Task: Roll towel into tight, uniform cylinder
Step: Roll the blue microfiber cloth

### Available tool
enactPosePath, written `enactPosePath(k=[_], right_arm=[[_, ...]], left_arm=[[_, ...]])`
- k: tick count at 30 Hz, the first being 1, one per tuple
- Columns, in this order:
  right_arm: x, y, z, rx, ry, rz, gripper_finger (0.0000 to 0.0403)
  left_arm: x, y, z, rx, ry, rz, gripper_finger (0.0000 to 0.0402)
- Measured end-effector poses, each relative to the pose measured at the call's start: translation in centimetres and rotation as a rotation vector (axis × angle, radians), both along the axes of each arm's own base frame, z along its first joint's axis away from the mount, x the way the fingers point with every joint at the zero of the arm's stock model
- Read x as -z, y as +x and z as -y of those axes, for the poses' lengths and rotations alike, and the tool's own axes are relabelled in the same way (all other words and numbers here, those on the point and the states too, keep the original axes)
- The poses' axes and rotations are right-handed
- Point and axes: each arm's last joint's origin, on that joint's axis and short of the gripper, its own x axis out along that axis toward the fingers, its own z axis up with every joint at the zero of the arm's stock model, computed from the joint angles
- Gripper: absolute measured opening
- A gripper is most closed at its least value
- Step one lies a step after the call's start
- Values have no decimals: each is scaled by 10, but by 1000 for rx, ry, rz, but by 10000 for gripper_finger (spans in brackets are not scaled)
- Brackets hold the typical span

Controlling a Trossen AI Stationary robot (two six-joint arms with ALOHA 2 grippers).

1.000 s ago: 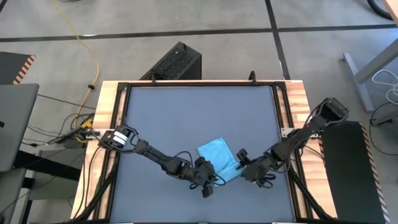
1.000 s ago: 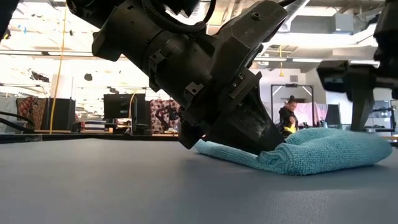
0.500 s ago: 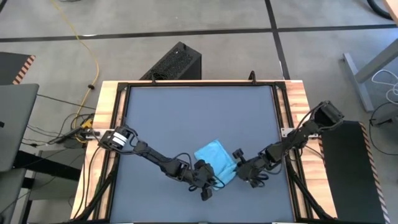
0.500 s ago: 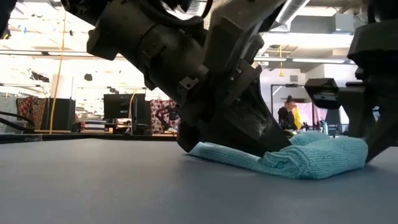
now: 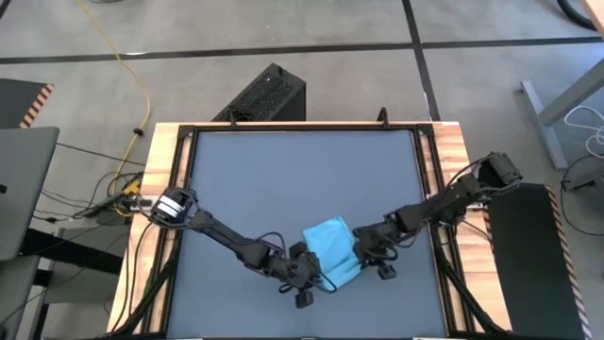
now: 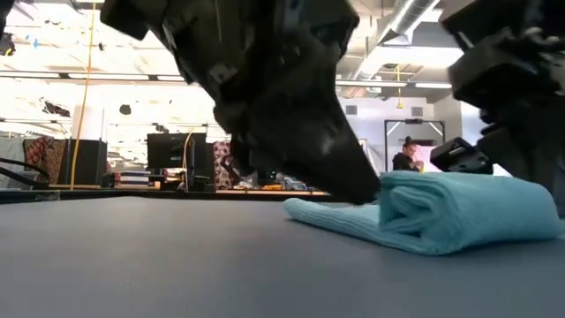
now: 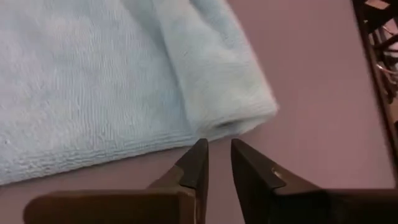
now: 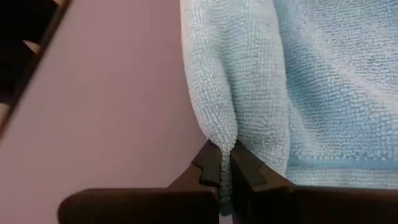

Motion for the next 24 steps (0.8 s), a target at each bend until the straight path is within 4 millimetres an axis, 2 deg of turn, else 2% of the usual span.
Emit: enactPosePath(k=[8, 13, 19, 24], right_arm=[[-4, 10, 23, 110, 153, -73, 25], [0, 13, 33, 147, 162, -105, 25], [17, 18, 34, 151, 188, -177, 25], [28, 23, 31, 142, 251, -204, 25]], left_arm=[[-10, 3, 2, -35, 23, 103, 66], [-18, 4, 4, -117, 116, 190, 66], [-33, 0, 0, -224, 207, 224, 67], [-41, 3, 2, -216, 163, 295, 67]])
